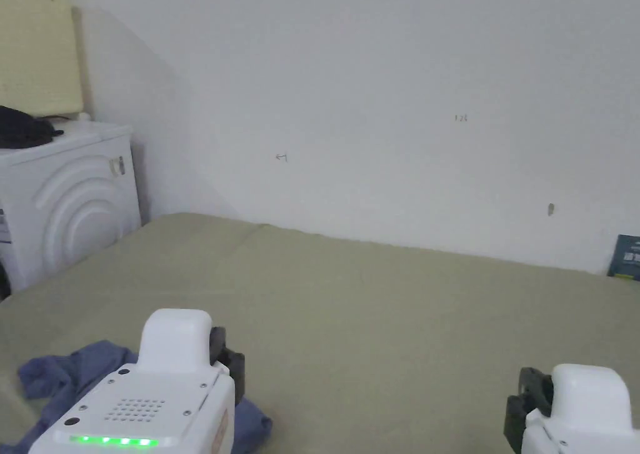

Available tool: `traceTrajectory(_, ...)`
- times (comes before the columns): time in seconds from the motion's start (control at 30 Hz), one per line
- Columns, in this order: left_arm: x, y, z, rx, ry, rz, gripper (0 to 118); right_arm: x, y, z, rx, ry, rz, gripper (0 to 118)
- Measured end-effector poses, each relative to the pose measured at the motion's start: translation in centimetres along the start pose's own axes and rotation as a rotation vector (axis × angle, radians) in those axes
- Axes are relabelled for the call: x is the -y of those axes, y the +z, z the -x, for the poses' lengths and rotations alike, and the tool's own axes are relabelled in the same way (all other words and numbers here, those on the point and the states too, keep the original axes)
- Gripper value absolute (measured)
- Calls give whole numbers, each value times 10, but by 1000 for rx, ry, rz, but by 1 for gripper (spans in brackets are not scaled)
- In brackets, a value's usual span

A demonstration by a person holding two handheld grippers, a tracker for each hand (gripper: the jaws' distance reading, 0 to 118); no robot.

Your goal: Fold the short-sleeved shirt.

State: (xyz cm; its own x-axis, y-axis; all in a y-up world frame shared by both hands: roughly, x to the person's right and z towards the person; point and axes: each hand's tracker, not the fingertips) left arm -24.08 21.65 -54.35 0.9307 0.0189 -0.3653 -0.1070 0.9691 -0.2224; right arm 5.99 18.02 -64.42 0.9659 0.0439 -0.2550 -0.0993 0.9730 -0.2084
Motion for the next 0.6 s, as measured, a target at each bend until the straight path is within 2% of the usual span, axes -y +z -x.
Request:
traceTrajectory(0.23, 8, 32, 102, -270, 7, 33, 1, -6, -24, 91, -250, -15, 6, 1)
traceTrajectory(0.33, 13, 46, 132, -355, 30, 48, 1, -8, -25, 123, -340, 7, 20, 1)
traceTrajectory(0.43, 19, 54, 155, -408, 53, 58, 1, -2, -29, 142, -398, 45, 28, 1)
traceTrajectory(0.6, 26, 55, 174, -446, 60, 73, 1, 2, -31, 154, -423, 51, 52, 1)
